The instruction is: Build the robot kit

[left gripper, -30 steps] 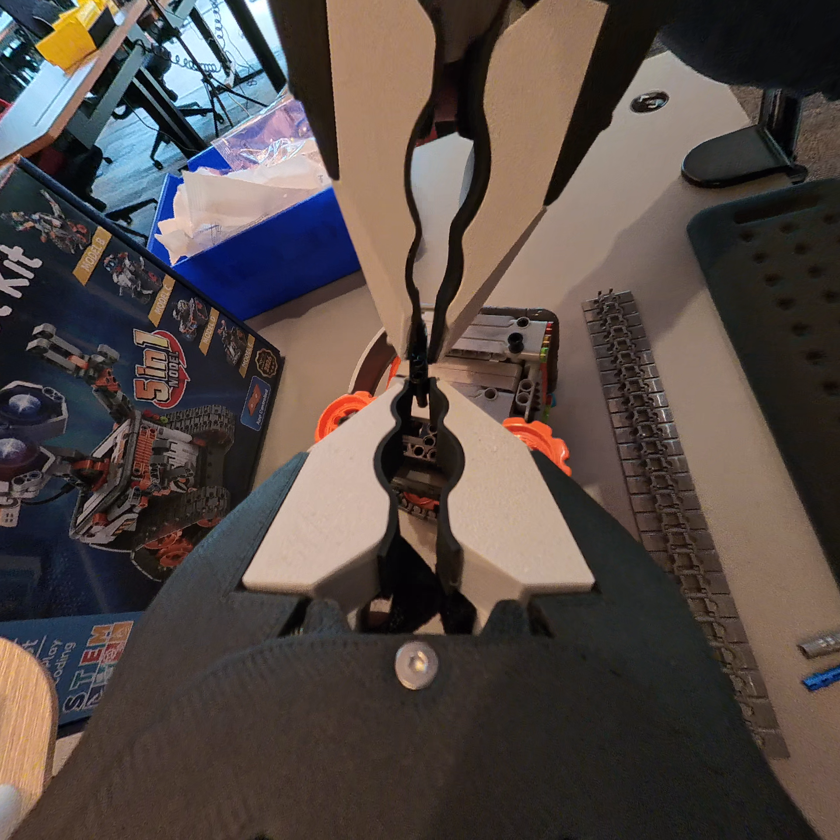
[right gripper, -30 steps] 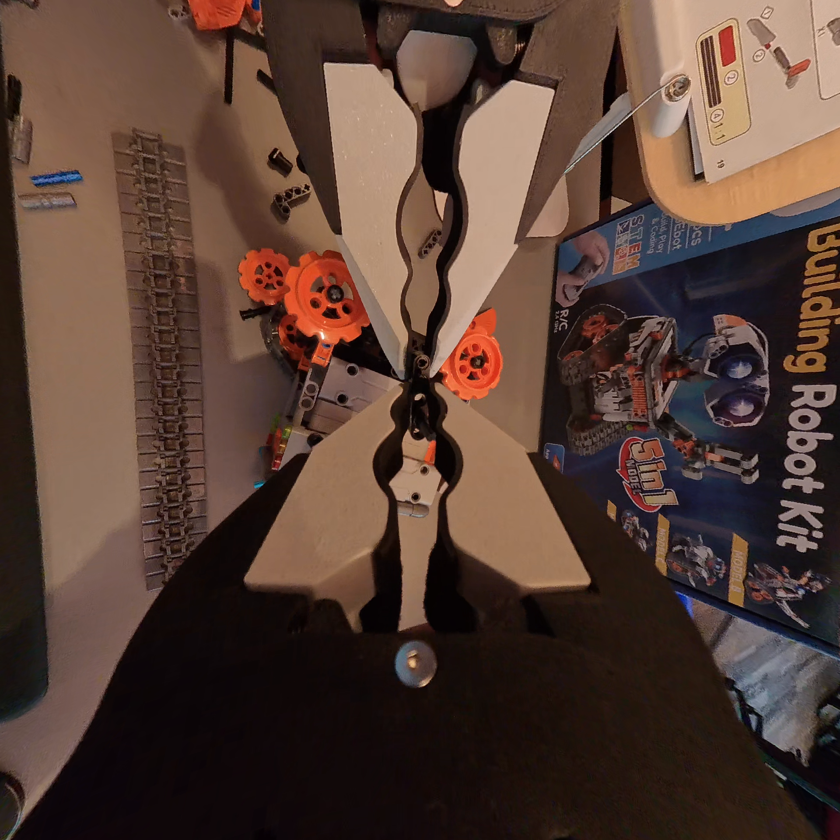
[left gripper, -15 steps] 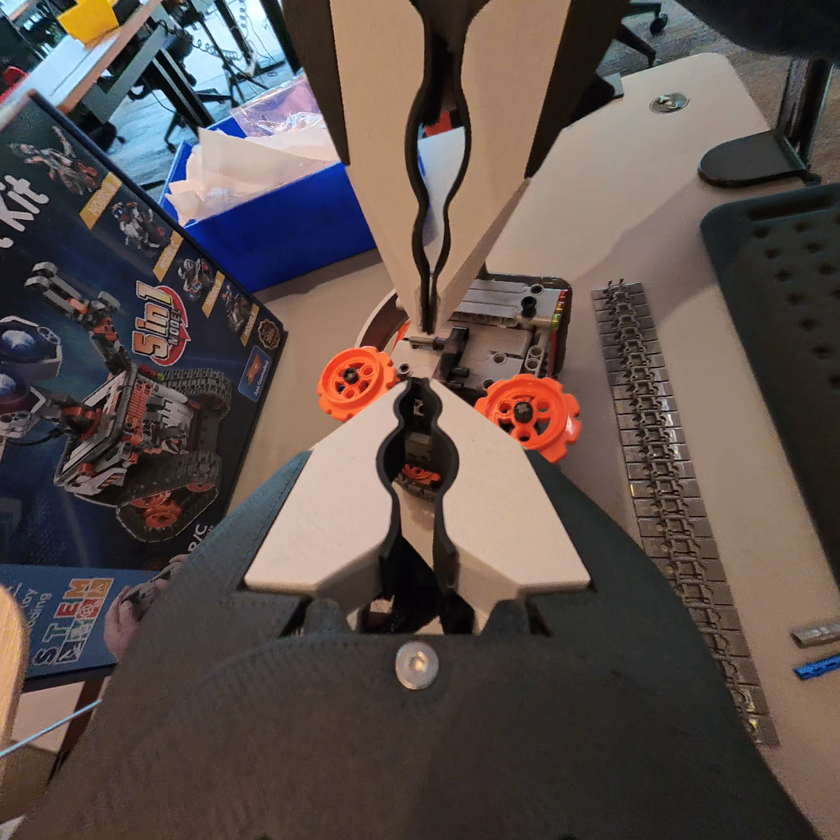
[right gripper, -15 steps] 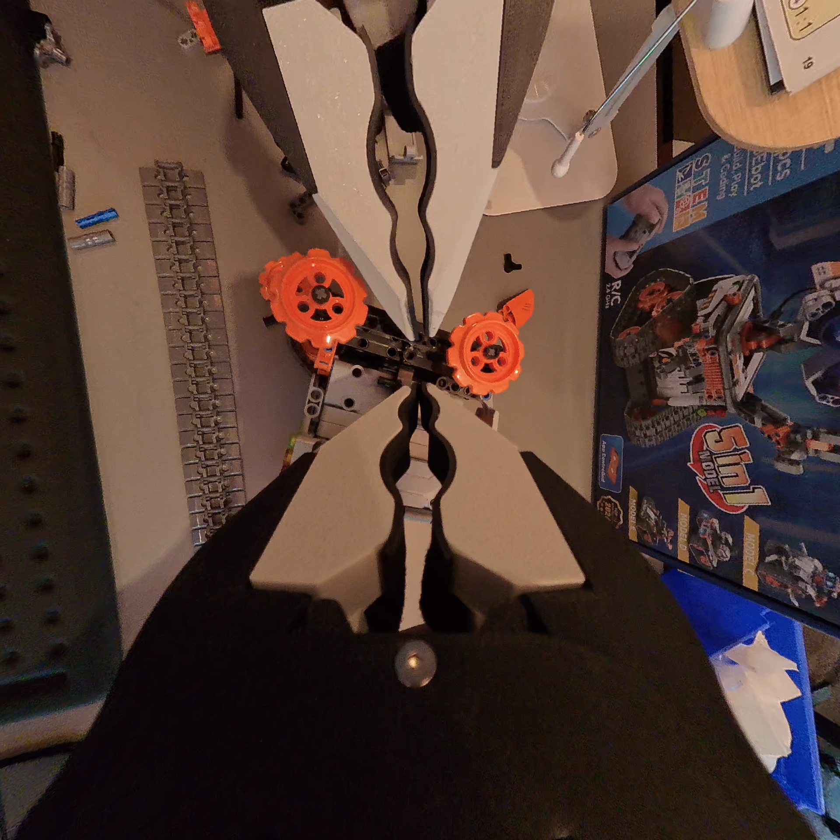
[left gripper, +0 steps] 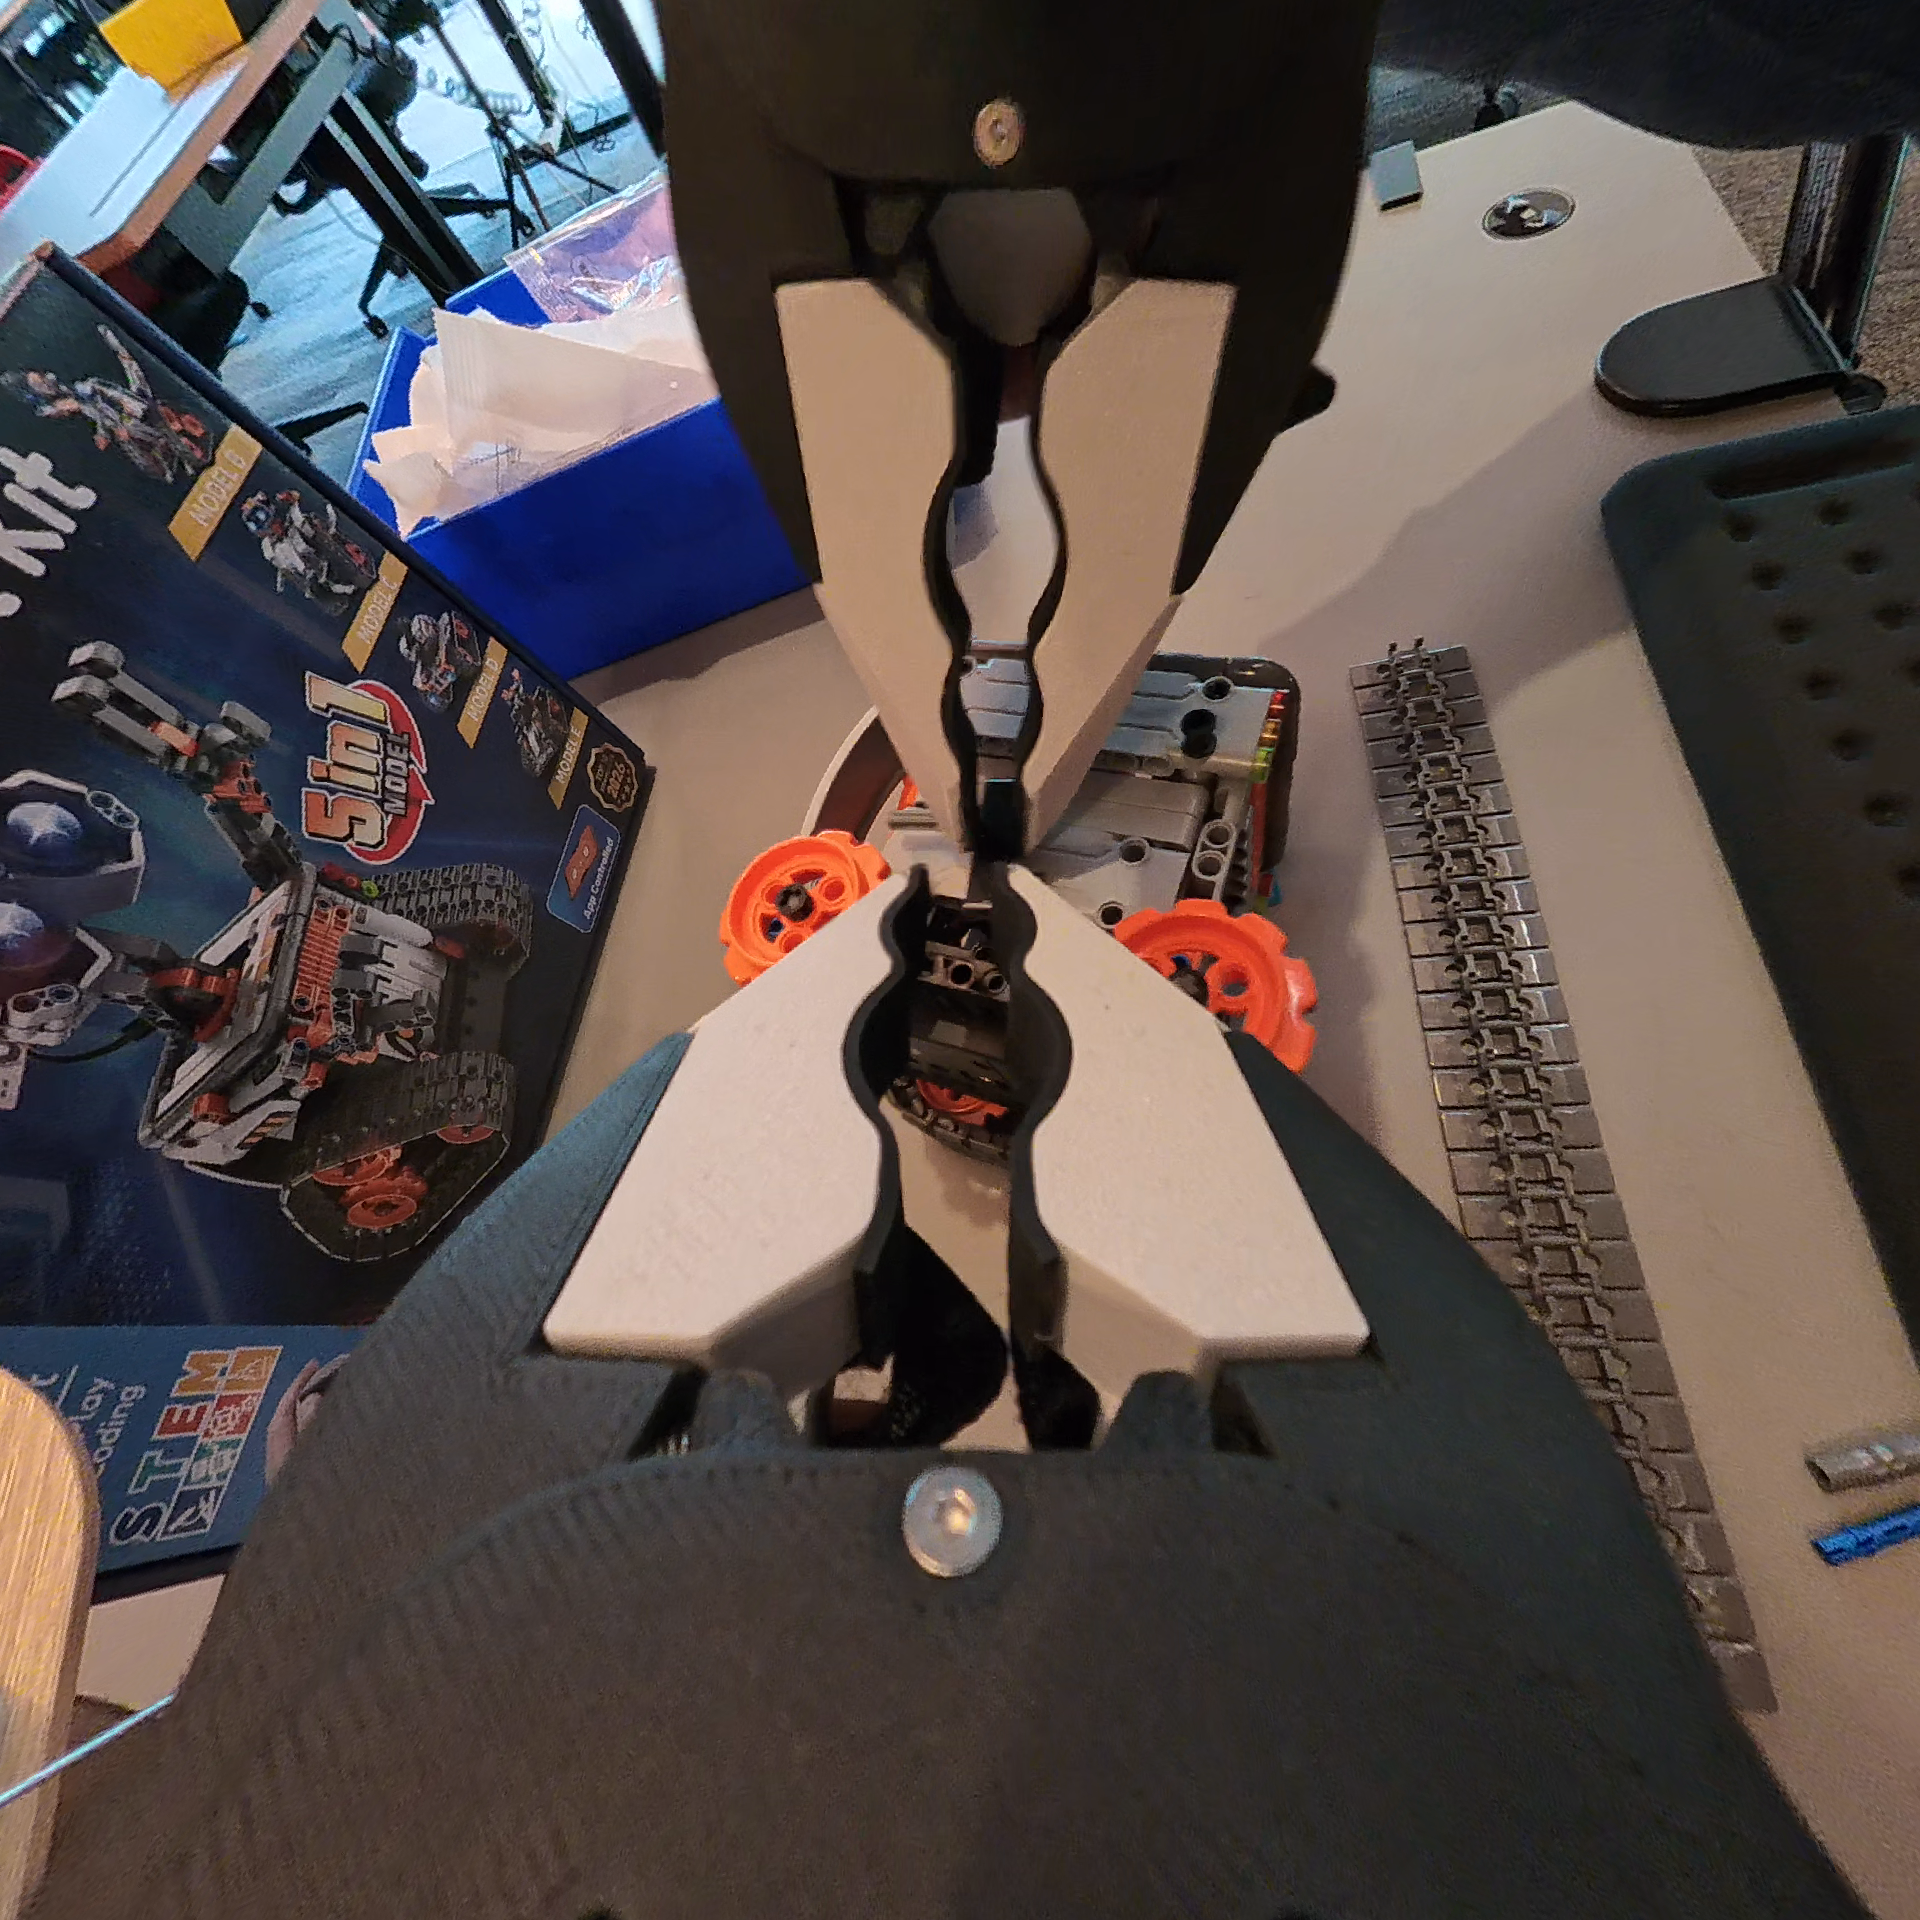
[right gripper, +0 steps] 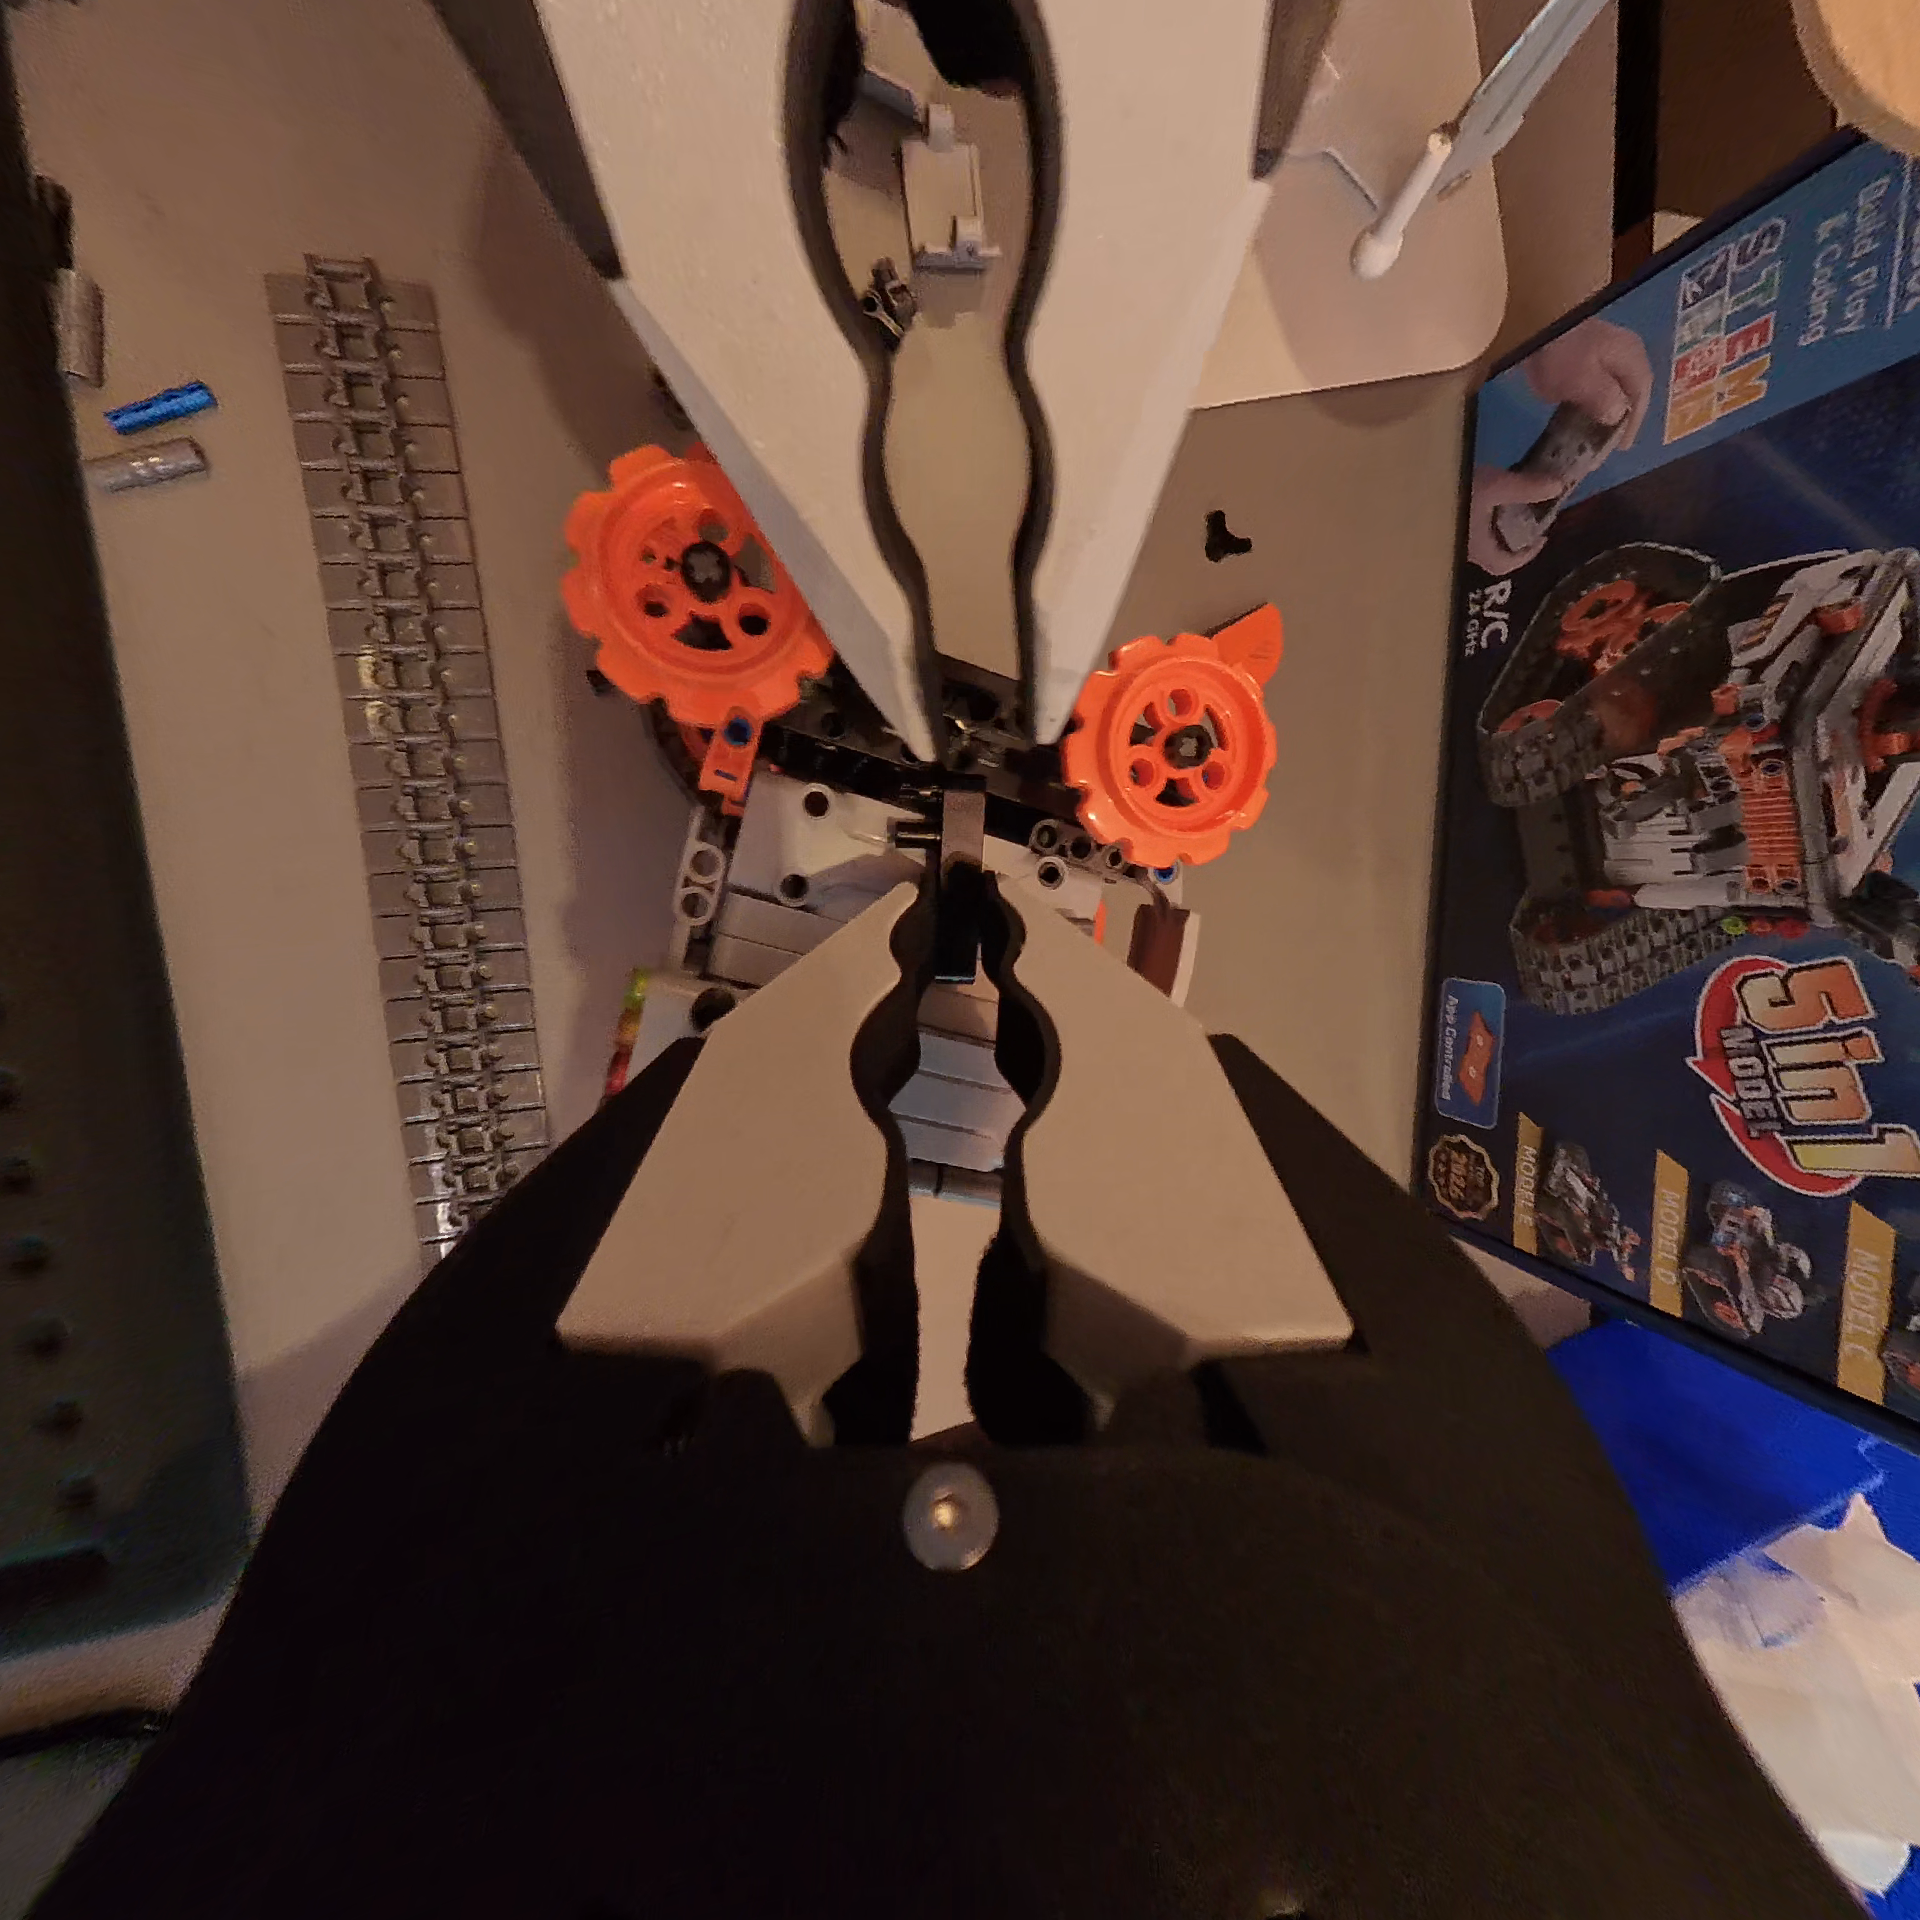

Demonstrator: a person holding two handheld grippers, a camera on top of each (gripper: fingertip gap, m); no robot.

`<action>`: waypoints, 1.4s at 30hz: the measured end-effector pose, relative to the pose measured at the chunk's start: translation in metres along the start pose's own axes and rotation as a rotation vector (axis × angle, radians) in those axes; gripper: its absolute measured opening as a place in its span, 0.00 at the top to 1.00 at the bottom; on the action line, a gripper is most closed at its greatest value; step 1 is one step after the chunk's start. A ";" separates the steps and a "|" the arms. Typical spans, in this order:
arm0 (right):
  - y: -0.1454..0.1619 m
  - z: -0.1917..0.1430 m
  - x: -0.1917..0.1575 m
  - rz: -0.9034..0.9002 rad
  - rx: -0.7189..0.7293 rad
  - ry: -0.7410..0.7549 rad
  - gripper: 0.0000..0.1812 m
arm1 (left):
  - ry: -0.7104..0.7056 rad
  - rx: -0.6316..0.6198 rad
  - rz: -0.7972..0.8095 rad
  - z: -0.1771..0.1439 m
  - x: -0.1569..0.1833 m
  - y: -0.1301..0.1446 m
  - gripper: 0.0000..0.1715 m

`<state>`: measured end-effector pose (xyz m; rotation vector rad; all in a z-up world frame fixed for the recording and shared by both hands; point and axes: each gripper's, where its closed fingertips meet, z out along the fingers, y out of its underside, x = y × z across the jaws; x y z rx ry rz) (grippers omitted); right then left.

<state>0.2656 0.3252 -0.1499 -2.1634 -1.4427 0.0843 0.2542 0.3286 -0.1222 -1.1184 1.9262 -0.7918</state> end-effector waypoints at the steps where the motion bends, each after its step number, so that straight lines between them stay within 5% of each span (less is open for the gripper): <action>1: -0.002 -0.002 -0.002 -0.010 0.016 0.005 0.97 | -0.006 -0.005 -0.009 0.001 -0.001 0.001 0.93; 13: -0.021 -0.048 0.021 -0.277 0.098 0.584 0.97 | 0.107 0.208 -0.396 -0.007 -0.009 -0.023 0.88; 22: -0.031 -0.060 0.019 -0.436 0.113 0.797 0.97 | 0.118 0.324 -0.394 -0.012 -0.007 -0.039 0.96; 26: -0.029 -0.055 0.011 -0.351 0.158 0.648 0.86 | -0.020 0.216 -0.158 -0.006 -0.006 -0.032 0.96; 29: -0.038 -0.064 0.002 -0.287 0.246 0.496 0.92 | -0.084 0.158 -0.003 -0.005 -0.002 -0.033 0.96; 33: -0.034 -0.060 0.002 -0.233 0.195 0.338 0.95 | -0.127 0.134 0.103 -0.008 -0.002 -0.037 0.96; 42: -0.032 -0.048 0.005 -0.245 0.105 0.252 0.93 | -0.155 0.096 0.263 -0.009 0.003 -0.031 0.96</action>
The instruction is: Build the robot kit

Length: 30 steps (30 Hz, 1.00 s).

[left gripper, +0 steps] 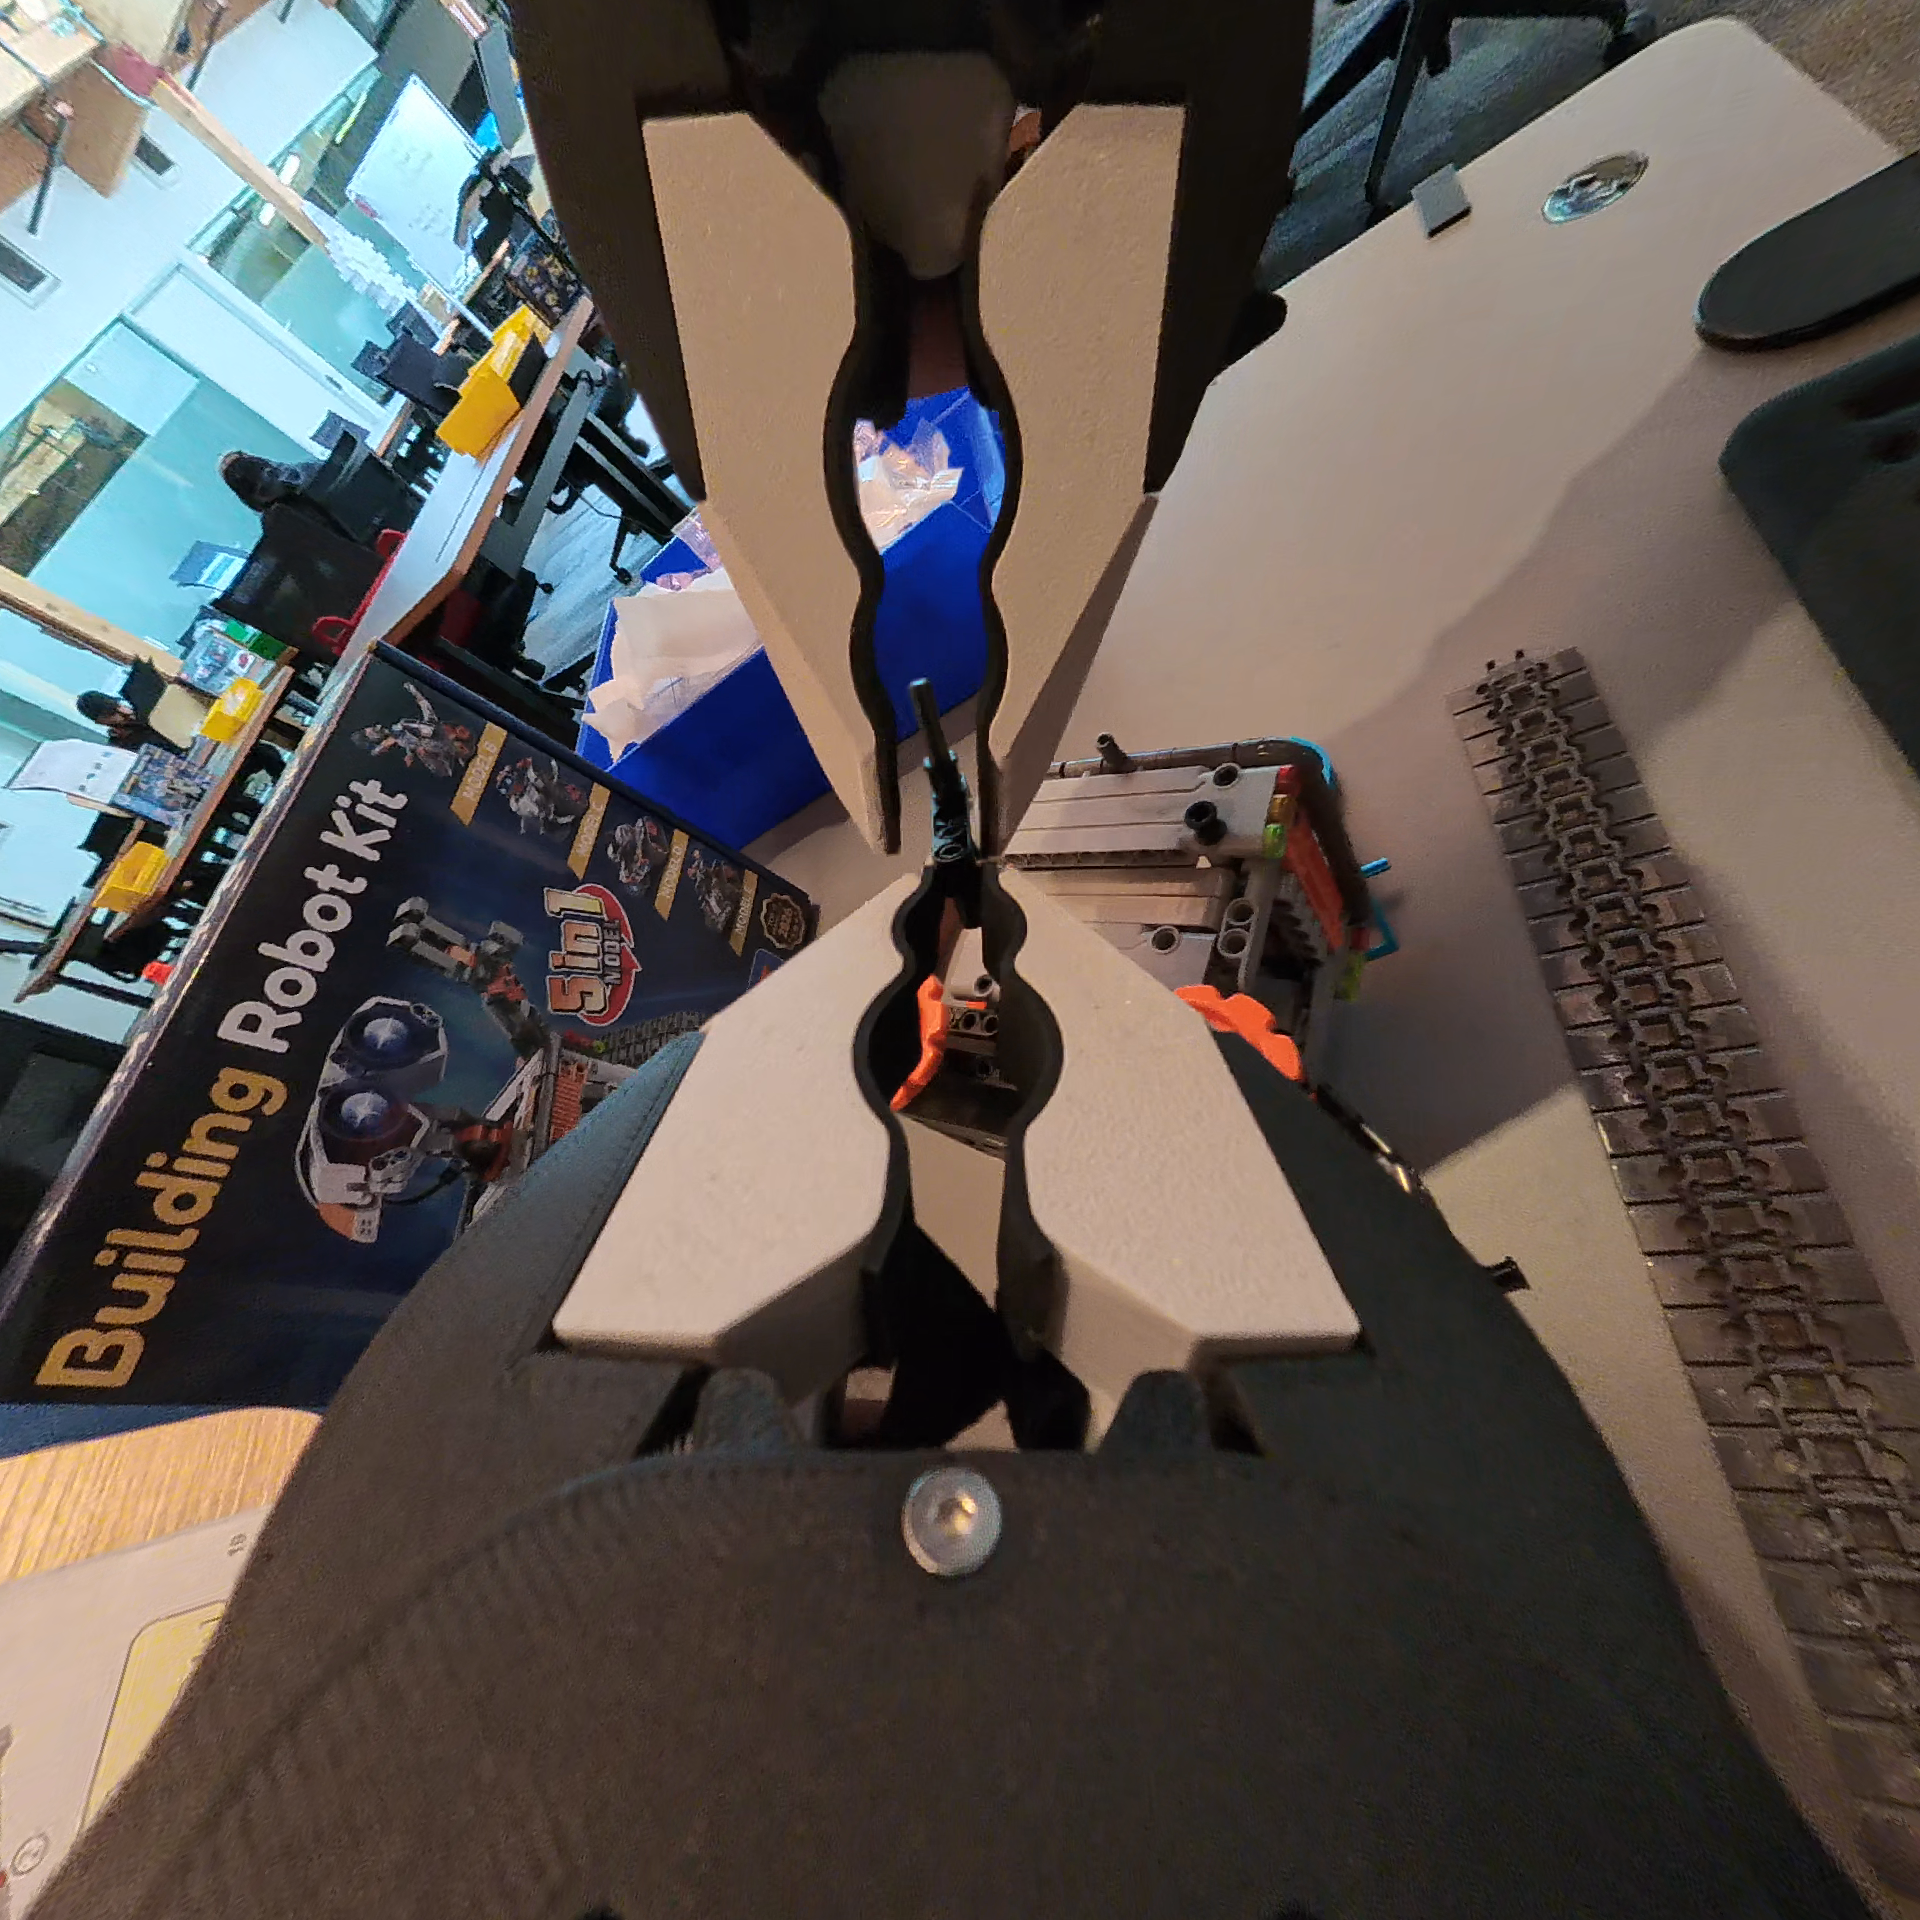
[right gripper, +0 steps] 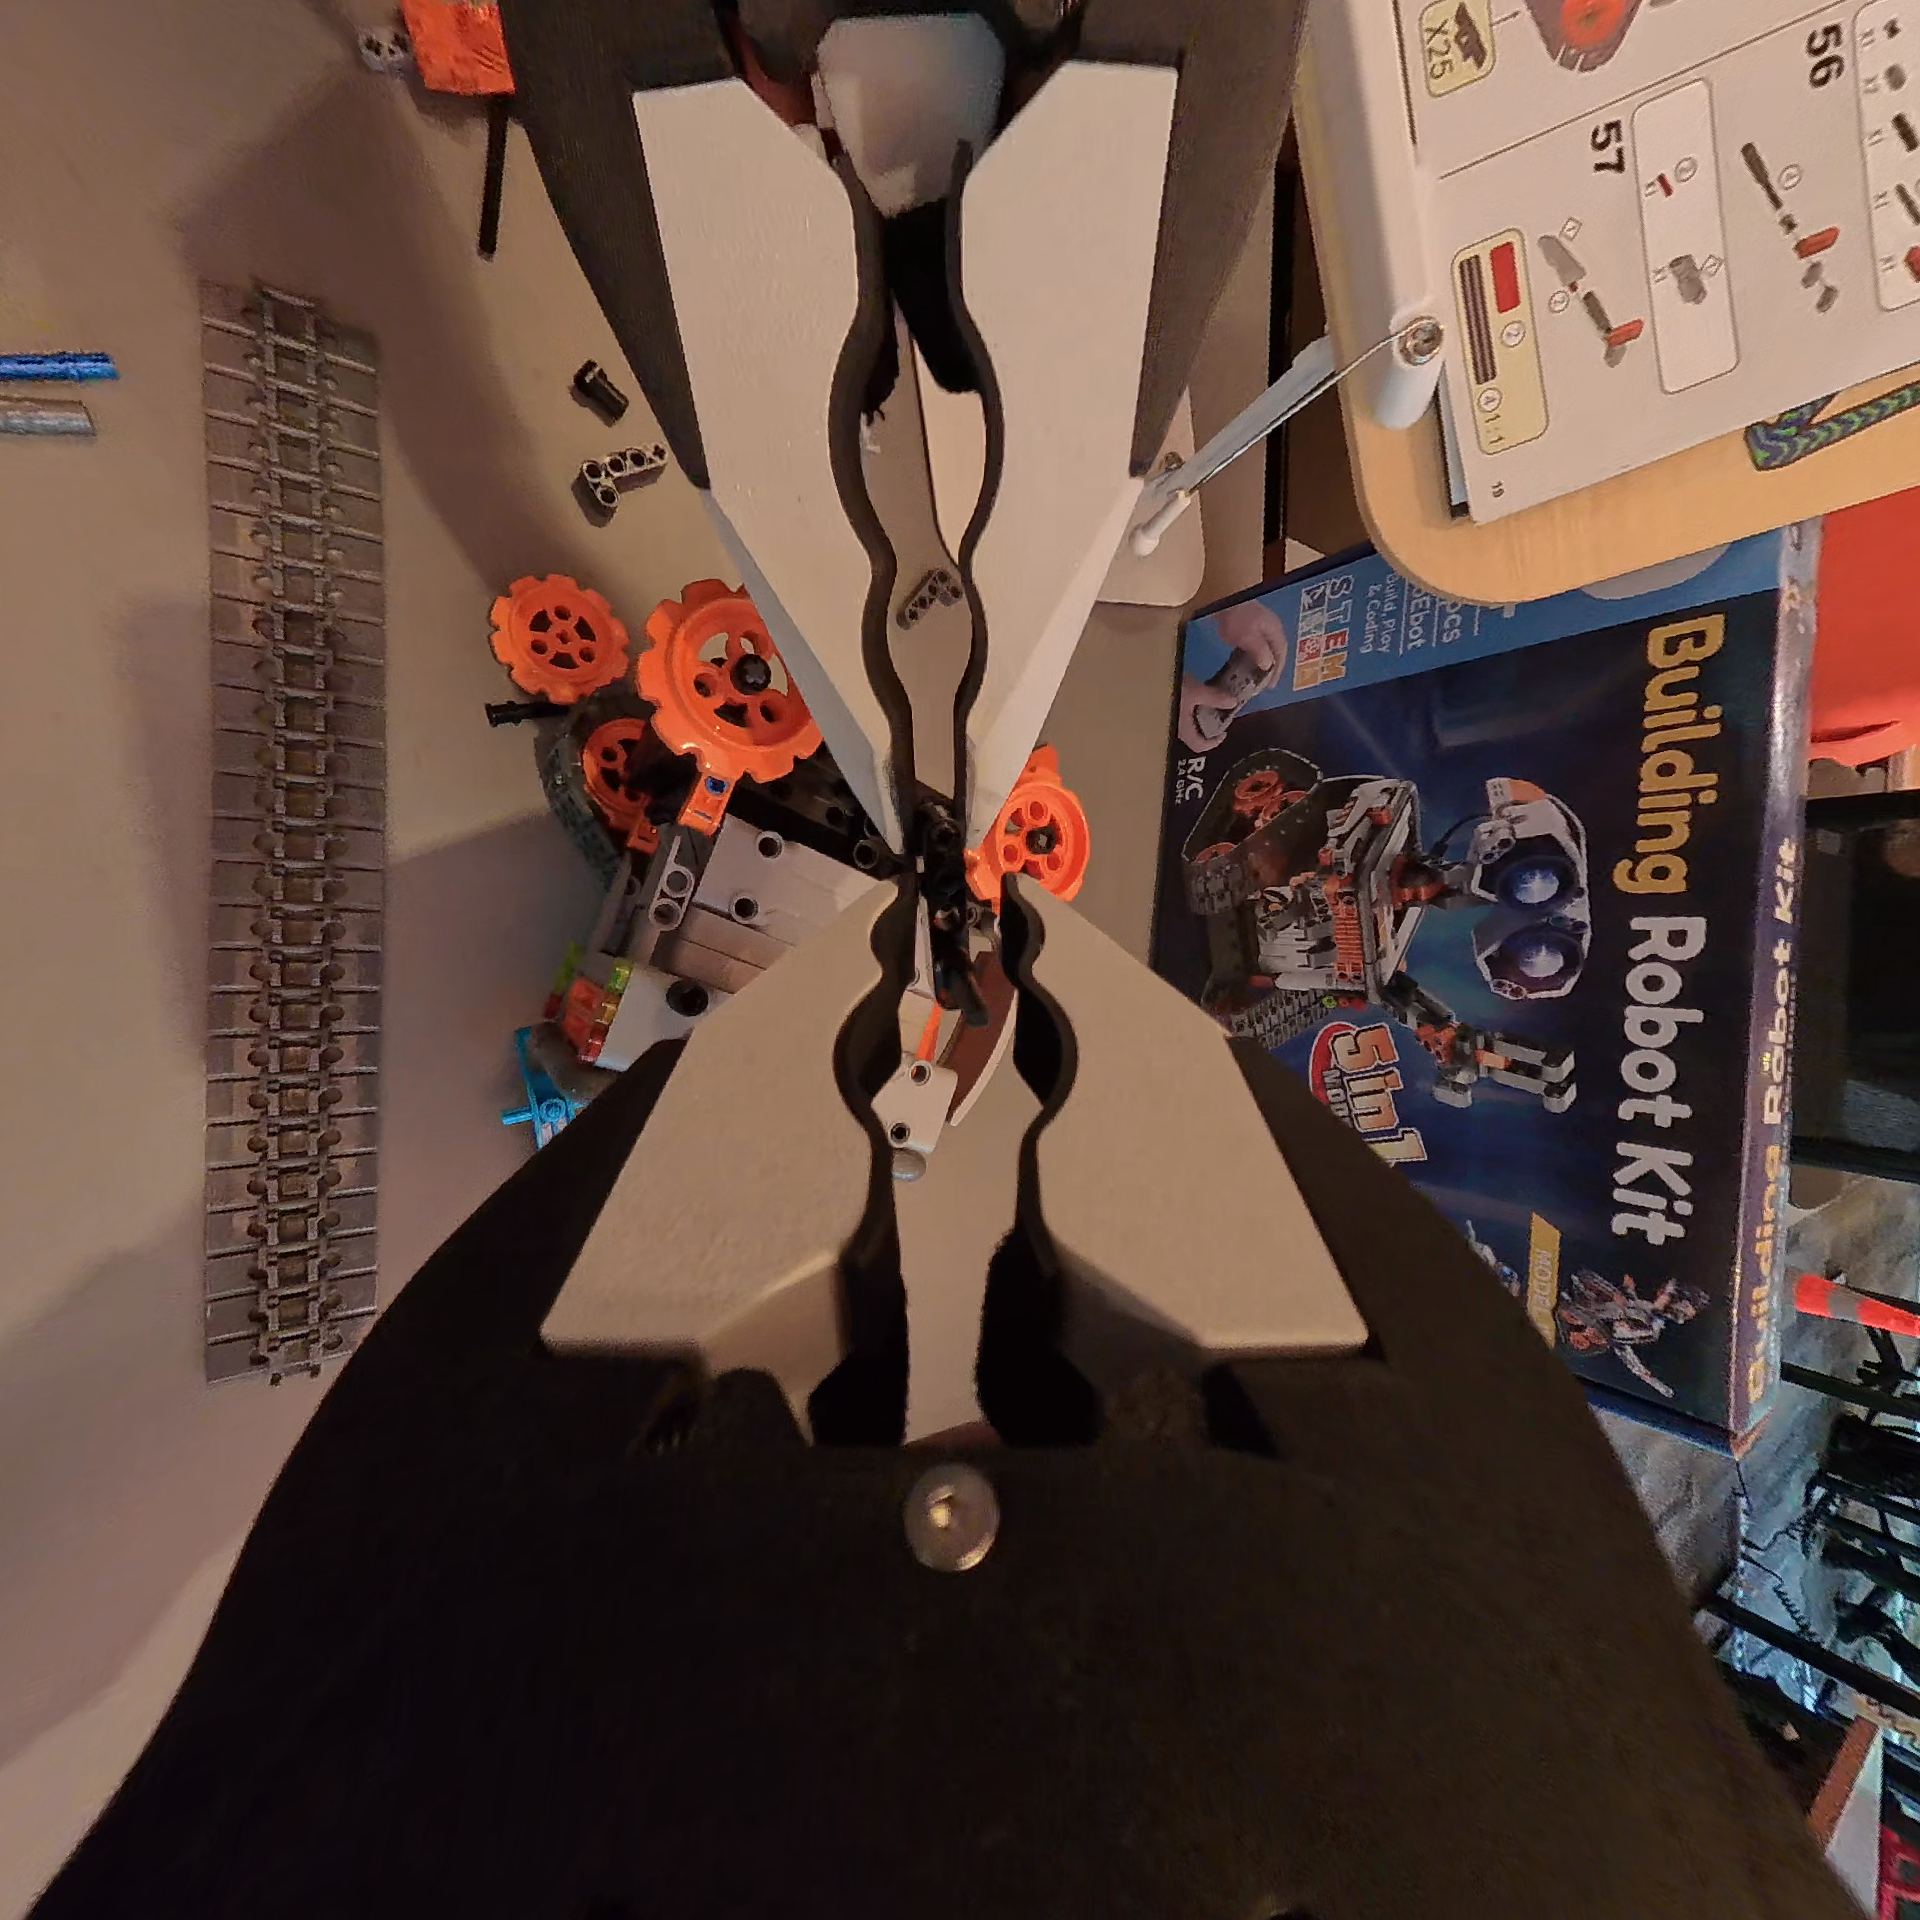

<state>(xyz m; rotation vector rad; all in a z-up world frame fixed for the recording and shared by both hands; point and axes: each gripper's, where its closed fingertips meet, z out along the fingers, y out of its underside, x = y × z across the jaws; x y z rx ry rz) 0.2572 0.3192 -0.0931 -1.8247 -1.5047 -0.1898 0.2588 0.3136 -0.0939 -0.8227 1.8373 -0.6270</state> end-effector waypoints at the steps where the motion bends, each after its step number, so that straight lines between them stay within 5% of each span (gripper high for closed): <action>1: 0.001 0.001 -0.001 -0.003 -0.004 -0.004 0.94 | -0.005 -0.003 0.007 0.000 -0.001 0.000 0.96; 14: 0.008 0.015 -0.008 0.131 -0.088 -0.116 0.97 | 0.023 -0.014 -0.125 -0.013 -0.005 0.014 0.95; 20: 0.020 0.034 -0.017 0.267 -0.200 -0.245 0.98 | 0.046 -0.068 -0.294 -0.016 0.000 0.051 0.94; 30: 0.024 0.043 -0.022 0.323 -0.315 -0.364 0.98 | 0.275 0.088 -0.518 -0.022 0.043 0.052 0.84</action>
